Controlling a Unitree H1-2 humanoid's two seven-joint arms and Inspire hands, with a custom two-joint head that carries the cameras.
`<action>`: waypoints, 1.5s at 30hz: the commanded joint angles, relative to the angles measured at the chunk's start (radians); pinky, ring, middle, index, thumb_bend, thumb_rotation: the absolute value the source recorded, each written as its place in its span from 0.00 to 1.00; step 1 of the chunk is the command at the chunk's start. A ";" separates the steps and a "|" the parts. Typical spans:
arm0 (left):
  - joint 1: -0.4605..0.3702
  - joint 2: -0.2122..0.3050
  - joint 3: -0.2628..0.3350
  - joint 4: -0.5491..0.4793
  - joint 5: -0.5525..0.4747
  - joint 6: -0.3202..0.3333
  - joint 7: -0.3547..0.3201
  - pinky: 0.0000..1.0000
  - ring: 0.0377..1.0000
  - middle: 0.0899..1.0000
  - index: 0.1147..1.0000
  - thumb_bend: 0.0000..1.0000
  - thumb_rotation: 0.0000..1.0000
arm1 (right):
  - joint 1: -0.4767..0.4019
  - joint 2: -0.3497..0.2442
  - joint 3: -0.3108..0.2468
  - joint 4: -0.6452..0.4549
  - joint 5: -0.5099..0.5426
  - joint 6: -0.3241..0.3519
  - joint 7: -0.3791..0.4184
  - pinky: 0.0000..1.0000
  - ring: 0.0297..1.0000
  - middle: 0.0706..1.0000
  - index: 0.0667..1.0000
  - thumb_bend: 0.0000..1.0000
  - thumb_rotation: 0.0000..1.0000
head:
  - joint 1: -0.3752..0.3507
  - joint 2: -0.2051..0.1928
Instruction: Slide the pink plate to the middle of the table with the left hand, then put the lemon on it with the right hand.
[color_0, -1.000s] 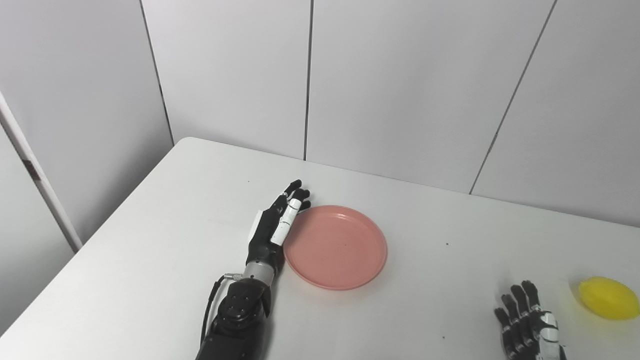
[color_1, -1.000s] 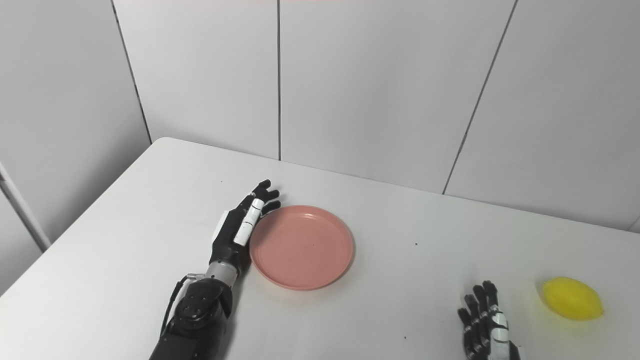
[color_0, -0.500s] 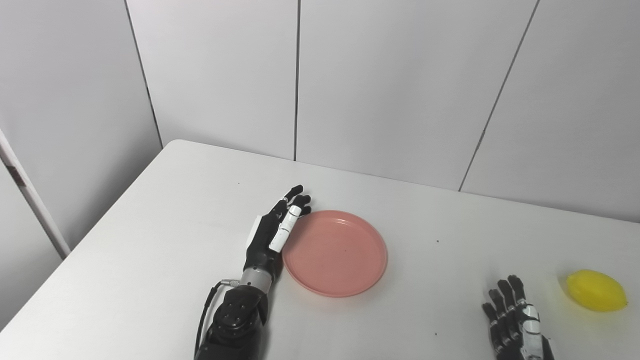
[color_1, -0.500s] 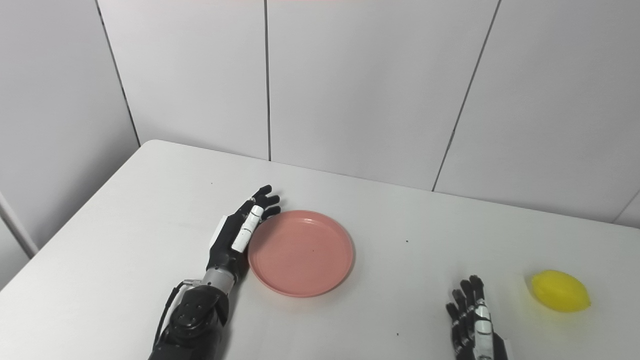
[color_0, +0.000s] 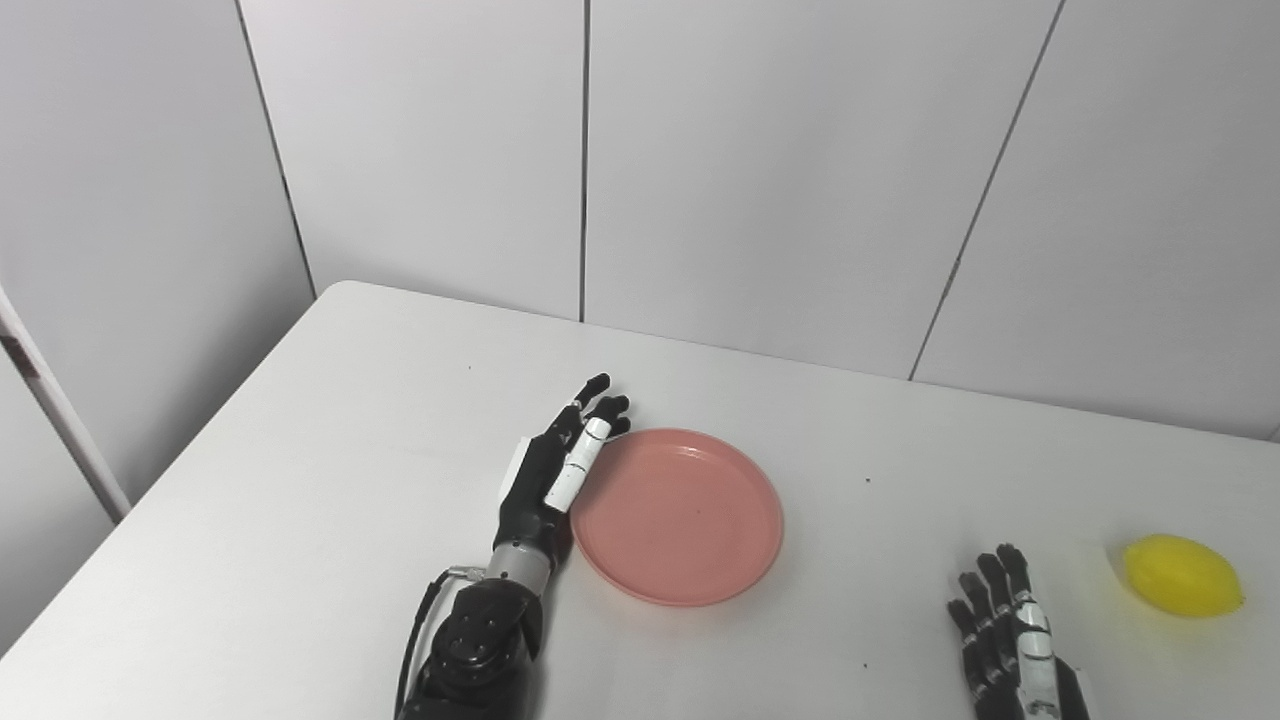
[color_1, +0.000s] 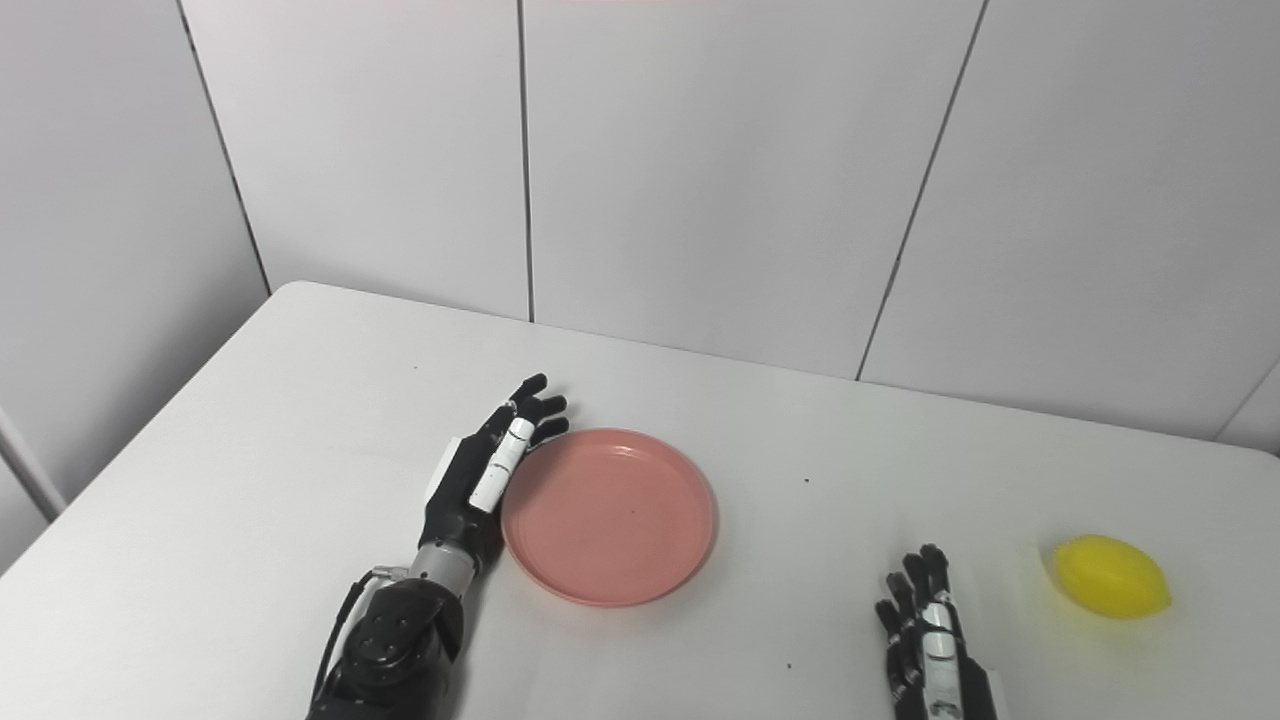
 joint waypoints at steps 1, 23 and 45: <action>0.013 -0.018 -0.002 0.018 -0.013 0.057 -0.006 0.84 0.83 0.84 0.87 0.78 0.77 | 0.013 0.016 0.008 0.023 0.004 -0.031 -0.002 1.00 0.99 1.00 1.00 0.70 0.85 | -0.002 0.003; 0.021 -0.071 -0.003 0.031 0.016 0.018 0.025 0.85 0.82 0.85 0.87 0.69 0.80 | 0.013 0.020 0.011 0.016 -0.001 -0.020 -0.006 1.00 0.99 1.00 0.99 0.71 0.83 | -0.008 0.018; 0.028 -0.085 -0.009 0.030 0.026 0.035 0.016 0.88 0.85 0.86 0.90 0.69 0.82 | 0.010 0.037 0.036 -0.001 -0.027 0.004 -0.046 1.00 0.97 0.99 0.97 0.72 0.82 | -0.076 0.041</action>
